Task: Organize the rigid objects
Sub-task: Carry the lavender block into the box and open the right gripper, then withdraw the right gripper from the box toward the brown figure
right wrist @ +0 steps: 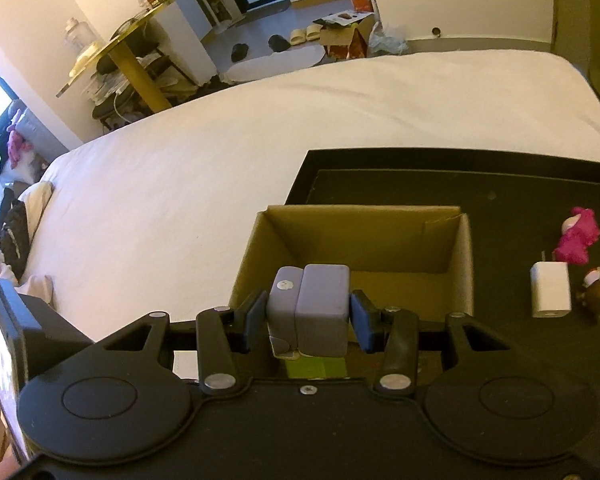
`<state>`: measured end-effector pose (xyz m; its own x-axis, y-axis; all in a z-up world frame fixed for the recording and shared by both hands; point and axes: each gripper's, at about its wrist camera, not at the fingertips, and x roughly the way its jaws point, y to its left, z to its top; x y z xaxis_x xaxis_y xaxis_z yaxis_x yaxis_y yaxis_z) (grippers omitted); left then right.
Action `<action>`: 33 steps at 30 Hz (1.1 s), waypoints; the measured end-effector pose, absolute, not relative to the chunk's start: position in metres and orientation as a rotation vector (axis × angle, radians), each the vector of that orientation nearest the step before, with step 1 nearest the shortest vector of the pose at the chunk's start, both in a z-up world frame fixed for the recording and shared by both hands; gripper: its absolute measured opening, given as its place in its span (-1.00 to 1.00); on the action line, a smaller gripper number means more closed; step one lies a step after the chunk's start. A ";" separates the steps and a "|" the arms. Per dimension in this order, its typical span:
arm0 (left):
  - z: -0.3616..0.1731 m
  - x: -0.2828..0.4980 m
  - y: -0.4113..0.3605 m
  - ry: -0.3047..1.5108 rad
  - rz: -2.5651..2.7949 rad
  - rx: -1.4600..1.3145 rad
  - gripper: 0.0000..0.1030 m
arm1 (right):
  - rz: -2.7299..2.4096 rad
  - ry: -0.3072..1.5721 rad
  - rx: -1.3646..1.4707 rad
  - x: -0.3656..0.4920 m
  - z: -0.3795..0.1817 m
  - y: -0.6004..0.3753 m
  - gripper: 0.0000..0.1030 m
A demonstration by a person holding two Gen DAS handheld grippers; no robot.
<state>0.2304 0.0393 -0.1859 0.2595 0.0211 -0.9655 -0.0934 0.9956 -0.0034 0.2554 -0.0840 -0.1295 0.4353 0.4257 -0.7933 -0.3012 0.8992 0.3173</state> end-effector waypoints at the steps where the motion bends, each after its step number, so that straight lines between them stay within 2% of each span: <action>1: -0.186 0.231 0.039 1.307 0.078 -0.062 -0.79 | 0.452 1.028 0.141 0.256 -0.130 -0.084 -0.13; 11: -0.185 0.233 0.037 1.313 0.084 -0.057 -0.80 | 0.441 1.065 0.284 0.255 -0.141 -0.102 -0.10; 30: -0.183 0.231 0.029 1.307 0.088 -0.022 -0.80 | 0.426 0.984 0.200 0.242 -0.112 -0.127 -0.10; 33: -0.183 0.231 0.028 1.306 0.090 -0.019 -0.80 | 0.416 0.967 0.188 0.239 -0.107 -0.135 0.00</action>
